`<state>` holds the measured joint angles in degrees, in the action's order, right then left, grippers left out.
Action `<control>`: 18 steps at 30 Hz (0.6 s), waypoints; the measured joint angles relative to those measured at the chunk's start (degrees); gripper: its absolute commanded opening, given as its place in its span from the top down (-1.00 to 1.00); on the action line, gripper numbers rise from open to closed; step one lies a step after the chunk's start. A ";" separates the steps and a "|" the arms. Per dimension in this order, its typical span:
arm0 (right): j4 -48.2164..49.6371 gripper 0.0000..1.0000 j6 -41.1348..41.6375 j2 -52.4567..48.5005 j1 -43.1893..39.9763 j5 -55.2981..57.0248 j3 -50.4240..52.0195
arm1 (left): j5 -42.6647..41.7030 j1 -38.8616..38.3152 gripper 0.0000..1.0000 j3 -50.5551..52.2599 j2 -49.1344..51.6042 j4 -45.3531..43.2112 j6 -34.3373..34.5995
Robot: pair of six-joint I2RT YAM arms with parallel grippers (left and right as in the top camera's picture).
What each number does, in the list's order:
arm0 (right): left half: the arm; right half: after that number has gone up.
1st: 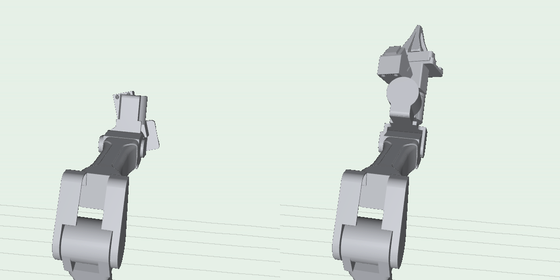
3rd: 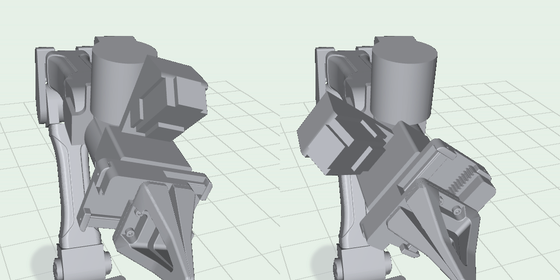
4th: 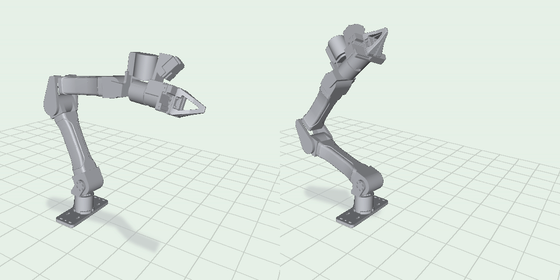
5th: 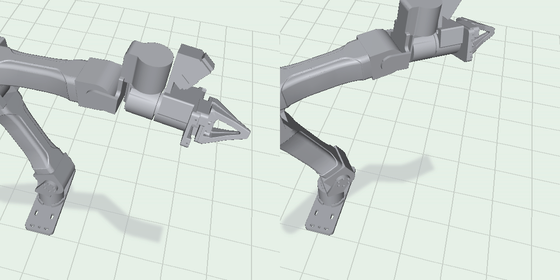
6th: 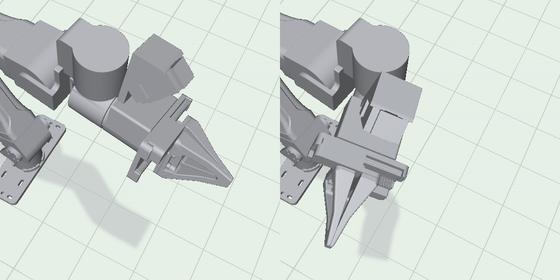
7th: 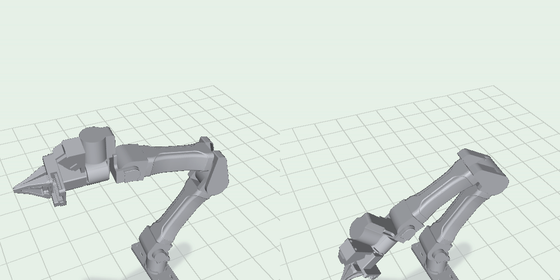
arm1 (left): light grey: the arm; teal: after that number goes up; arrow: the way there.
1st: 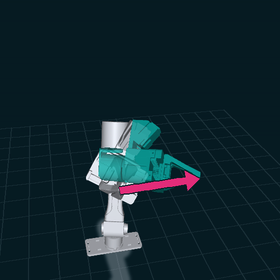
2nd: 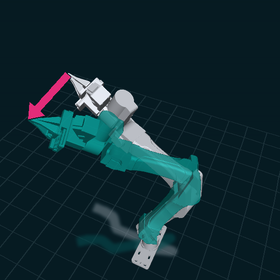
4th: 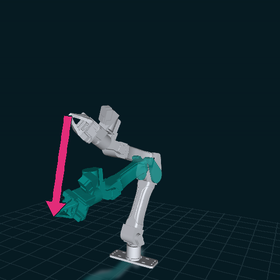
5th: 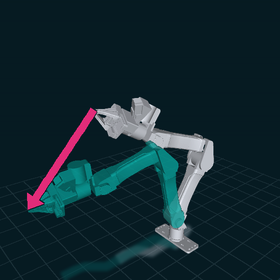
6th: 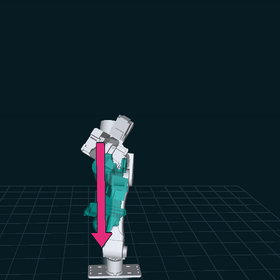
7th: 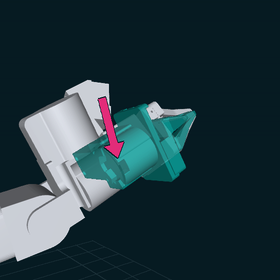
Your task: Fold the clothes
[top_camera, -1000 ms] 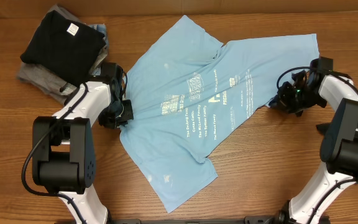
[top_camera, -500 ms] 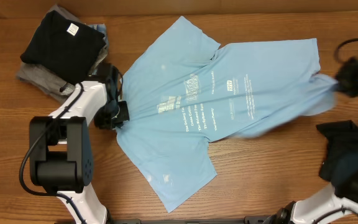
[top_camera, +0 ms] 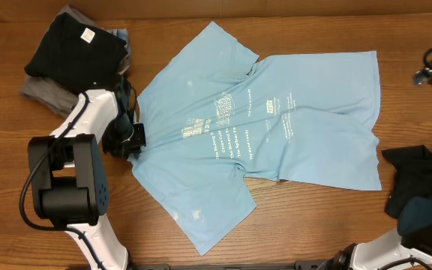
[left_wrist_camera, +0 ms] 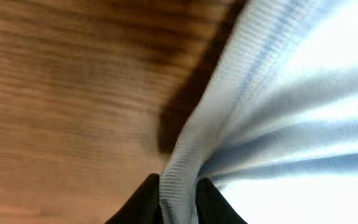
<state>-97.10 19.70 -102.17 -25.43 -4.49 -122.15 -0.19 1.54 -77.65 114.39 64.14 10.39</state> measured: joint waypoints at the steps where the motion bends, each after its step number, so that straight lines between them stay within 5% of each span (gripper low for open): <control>1: 0.09 -1.00 -0.11 0.00 0.85 -0.09 0.28 | -0.70 0.00 0.43 -1.07 -0.17 1.18 -0.44; 5: 0.57 -1.00 -0.28 -0.02 3.26 -0.39 1.49 | -5.35 -0.09 0.19 -2.97 -4.57 3.43 -2.78; 11: 0.61 -1.00 -0.26 -0.02 3.72 -0.63 1.70 | -10.73 -4.81 0.21 -2.56 -12.98 7.78 -3.96; 18: 0.68 -1.00 -0.28 -0.02 3.72 -0.66 1.77 | -14.25 -15.87 0.12 16.44 -12.81 0.46 2.01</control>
<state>-96.42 19.42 -102.19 -21.71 -5.15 -120.38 -14.44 -14.33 -61.21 101.58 64.60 12.40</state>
